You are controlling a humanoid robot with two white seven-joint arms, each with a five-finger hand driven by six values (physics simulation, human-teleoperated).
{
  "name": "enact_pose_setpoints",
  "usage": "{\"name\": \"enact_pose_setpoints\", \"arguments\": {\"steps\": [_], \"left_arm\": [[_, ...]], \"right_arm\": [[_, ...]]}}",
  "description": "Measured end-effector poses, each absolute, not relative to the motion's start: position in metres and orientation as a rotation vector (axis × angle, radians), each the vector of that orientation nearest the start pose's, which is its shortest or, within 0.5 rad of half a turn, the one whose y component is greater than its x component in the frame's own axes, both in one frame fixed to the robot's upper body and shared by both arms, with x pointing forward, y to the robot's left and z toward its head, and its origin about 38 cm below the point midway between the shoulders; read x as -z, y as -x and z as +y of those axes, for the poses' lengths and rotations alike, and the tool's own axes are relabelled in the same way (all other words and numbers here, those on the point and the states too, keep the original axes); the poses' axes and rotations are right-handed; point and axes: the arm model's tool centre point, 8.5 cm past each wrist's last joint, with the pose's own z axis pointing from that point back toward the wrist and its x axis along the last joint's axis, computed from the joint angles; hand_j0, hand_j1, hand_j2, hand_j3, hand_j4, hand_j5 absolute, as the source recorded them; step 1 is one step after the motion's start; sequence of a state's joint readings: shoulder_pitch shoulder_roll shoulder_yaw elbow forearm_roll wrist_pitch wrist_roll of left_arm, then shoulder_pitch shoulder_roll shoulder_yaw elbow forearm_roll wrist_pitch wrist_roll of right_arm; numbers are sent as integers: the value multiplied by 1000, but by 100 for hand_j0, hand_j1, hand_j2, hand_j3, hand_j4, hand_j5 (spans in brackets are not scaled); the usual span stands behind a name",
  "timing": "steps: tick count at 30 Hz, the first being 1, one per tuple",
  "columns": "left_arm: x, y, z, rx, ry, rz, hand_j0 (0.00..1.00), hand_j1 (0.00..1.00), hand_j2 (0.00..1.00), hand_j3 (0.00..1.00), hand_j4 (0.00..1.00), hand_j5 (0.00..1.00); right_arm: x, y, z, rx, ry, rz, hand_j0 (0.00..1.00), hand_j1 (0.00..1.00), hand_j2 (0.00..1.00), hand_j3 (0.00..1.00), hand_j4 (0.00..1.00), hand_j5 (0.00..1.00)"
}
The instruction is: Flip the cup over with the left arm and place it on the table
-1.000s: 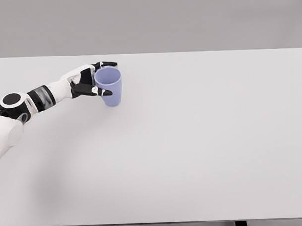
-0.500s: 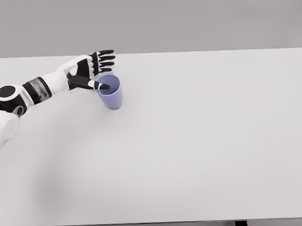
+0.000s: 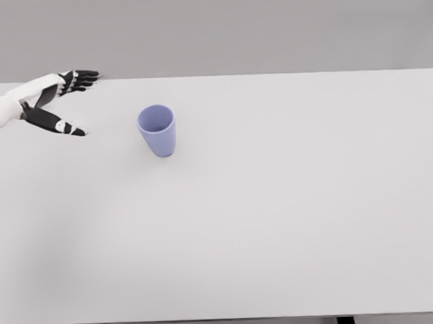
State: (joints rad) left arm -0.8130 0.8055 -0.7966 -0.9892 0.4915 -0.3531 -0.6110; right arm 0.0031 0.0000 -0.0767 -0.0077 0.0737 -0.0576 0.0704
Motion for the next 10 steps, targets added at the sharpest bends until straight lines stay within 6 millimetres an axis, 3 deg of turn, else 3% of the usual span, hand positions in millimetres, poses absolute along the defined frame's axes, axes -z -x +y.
{"name": "enact_pose_setpoints", "arguments": {"steps": [3,10], "left_arm": [[-209,-478,404,1234,-2,-1468,100,100,100,100,100,100],[-208,-471,405,1345,-36,-1482,100,100,100,100,100,100]], "right_arm": [[262,-7,-266,-2,17,-62,100,100,100,100,100,100],[262,-6,-266,-2,17,-61,100,100,100,100,100,100]]}}
